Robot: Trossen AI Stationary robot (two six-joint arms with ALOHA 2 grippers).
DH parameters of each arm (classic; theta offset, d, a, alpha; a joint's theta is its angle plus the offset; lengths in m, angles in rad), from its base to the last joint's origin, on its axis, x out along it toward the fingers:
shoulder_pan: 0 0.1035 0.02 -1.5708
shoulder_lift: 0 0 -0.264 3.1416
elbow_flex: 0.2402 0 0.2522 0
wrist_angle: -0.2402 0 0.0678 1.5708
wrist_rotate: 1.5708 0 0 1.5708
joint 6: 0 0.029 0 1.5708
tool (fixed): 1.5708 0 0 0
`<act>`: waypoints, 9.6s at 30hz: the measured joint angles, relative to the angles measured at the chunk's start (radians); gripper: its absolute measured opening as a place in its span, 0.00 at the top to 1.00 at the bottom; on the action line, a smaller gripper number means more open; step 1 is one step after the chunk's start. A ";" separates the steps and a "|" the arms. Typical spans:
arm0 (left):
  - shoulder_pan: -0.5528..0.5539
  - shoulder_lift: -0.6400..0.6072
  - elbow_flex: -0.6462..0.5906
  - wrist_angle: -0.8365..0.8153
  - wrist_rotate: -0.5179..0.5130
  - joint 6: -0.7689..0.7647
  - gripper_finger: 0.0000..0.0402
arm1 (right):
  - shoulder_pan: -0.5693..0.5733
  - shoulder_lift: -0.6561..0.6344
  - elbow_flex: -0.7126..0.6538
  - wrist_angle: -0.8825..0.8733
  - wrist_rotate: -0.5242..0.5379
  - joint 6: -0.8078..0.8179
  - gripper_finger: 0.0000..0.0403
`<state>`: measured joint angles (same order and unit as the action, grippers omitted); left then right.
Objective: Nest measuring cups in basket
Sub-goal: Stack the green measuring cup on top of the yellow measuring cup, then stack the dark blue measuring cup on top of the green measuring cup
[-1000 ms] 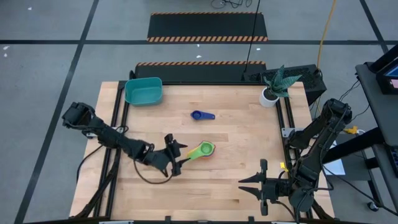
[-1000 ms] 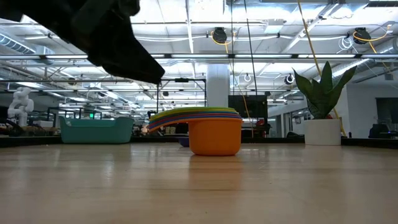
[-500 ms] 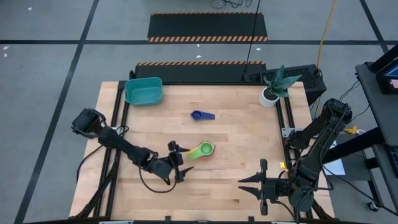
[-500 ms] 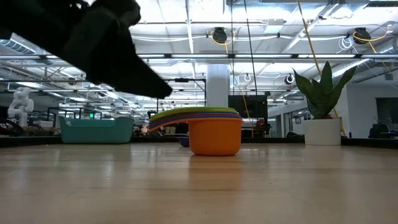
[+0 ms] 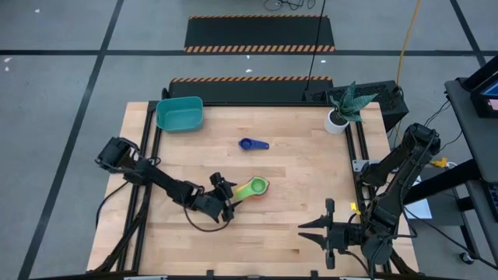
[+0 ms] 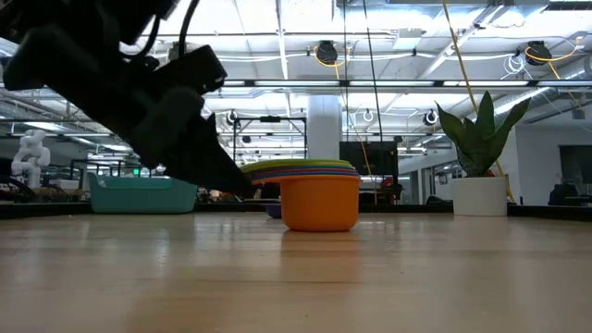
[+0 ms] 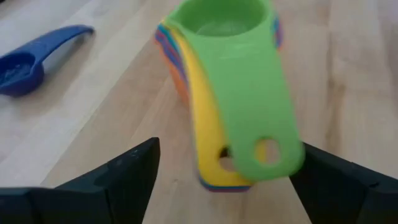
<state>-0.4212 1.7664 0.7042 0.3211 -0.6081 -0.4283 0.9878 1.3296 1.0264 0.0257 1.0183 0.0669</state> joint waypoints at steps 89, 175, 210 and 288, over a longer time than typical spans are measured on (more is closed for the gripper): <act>0.052 -0.163 -0.142 -0.267 0.084 -0.152 0.47 | -1.332 0.447 -0.244 0.453 -1.102 -0.175 0.27; 0.079 -0.365 0.001 -0.386 0.065 -0.140 0.47 | -0.805 -0.129 -0.243 -0.295 -0.845 0.224 0.68; -0.077 -0.398 0.216 -0.260 -0.006 0.004 0.47 | -0.442 -0.089 -0.328 0.141 -0.409 0.427 0.68; 0.033 -0.303 0.215 0.004 0.087 -0.343 0.47 | -0.297 0.176 -0.313 0.559 0.129 -0.288 0.65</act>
<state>-0.3879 1.4639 0.9192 0.3250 -0.5216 -0.7716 0.6907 1.5055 0.7132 0.5850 1.1469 -0.2214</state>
